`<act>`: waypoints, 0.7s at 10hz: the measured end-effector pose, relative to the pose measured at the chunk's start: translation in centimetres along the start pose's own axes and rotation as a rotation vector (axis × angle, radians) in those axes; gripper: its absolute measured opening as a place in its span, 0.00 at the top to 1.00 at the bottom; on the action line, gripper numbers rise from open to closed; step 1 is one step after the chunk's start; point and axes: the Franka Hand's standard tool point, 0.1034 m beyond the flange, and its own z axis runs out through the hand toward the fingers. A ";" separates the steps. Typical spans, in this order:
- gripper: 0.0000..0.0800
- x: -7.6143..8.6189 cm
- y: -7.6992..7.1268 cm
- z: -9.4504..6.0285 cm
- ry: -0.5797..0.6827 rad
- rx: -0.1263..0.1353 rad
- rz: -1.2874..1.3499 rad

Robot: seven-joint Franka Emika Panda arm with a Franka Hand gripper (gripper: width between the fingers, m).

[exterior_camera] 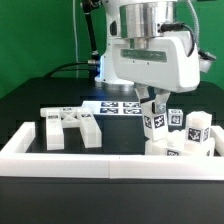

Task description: Assemble chair

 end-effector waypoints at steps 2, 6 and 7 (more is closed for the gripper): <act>0.64 -0.2 -0.2 0.1 -0.006 0.007 0.155; 0.56 -0.3 -0.2 0.1 -0.011 0.010 0.280; 0.33 -0.3 -0.2 0.1 -0.011 0.010 0.237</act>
Offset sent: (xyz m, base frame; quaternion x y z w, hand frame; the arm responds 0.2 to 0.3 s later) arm 0.0032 0.0043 -0.0051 -0.0104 -0.0092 0.1428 0.9897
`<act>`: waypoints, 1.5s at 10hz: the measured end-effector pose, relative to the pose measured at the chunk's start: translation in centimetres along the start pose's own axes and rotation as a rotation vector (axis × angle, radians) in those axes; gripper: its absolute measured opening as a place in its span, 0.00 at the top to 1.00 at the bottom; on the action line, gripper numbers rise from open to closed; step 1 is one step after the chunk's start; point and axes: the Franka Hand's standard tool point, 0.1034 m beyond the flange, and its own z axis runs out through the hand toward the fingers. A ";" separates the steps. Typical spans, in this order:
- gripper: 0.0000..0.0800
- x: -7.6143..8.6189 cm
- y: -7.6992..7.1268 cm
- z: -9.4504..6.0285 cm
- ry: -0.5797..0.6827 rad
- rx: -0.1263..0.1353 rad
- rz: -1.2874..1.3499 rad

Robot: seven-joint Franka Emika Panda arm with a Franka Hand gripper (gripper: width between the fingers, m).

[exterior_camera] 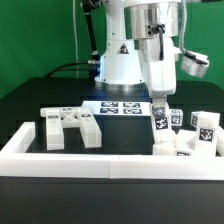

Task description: Assemble chair

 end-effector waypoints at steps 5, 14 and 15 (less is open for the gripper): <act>0.19 0.0 -0.2 -0.2 0.008 0.014 -0.556; 0.19 -0.1 -0.1 -0.2 0.032 0.001 -1.244; 0.19 -0.2 -0.1 -0.1 0.037 -0.008 -1.320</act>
Offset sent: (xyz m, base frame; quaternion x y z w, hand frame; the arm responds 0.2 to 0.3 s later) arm -0.0034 0.0109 0.0047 0.0137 -0.0130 -0.2973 0.9546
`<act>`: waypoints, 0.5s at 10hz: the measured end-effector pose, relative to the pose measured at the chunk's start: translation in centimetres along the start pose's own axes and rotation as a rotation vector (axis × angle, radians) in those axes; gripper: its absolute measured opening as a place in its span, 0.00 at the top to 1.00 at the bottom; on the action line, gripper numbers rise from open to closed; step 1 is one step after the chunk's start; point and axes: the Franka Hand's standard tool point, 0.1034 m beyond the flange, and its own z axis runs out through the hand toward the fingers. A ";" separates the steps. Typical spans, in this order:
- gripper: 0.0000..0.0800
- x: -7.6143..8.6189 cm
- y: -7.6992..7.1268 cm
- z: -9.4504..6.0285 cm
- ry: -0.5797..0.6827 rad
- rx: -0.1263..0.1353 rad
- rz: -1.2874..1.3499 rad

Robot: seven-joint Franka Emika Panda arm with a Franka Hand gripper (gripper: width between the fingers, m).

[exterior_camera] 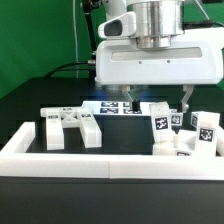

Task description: Assemble chair

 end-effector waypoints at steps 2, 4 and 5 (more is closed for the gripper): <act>0.34 0.1 0.2 0.0 0.000 -0.006 -0.072; 0.51 0.1 0.2 0.0 0.000 -0.006 -0.055; 0.63 0.1 0.2 0.0 0.001 -0.006 -0.032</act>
Offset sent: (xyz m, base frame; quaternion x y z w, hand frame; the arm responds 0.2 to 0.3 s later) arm 0.0000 0.0000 0.0000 0.0000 0.0000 0.0000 1.0000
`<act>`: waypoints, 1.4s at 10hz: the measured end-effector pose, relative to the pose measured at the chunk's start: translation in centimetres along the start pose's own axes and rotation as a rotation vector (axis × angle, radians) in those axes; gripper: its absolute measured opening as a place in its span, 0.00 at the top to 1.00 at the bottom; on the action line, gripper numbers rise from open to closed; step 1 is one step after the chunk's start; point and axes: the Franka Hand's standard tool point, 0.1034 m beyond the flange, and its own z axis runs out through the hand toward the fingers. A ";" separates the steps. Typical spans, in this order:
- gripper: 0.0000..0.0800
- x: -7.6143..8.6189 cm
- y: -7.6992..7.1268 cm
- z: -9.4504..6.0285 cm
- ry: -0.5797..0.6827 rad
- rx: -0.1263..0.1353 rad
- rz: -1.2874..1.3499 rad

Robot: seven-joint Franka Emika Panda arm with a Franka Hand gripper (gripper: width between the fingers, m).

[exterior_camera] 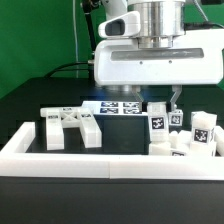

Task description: Assemble chair

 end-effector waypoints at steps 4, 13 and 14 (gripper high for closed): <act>0.63 0.0 0.0 0.0 0.000 0.001 0.178; 0.63 0.2 -0.2 0.4 -0.020 0.028 1.209; 0.63 0.2 -0.2 0.4 -0.023 0.031 1.278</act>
Offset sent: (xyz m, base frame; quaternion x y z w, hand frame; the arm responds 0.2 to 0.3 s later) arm 0.0000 0.0000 0.0000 0.0000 0.0000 0.1938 0.9810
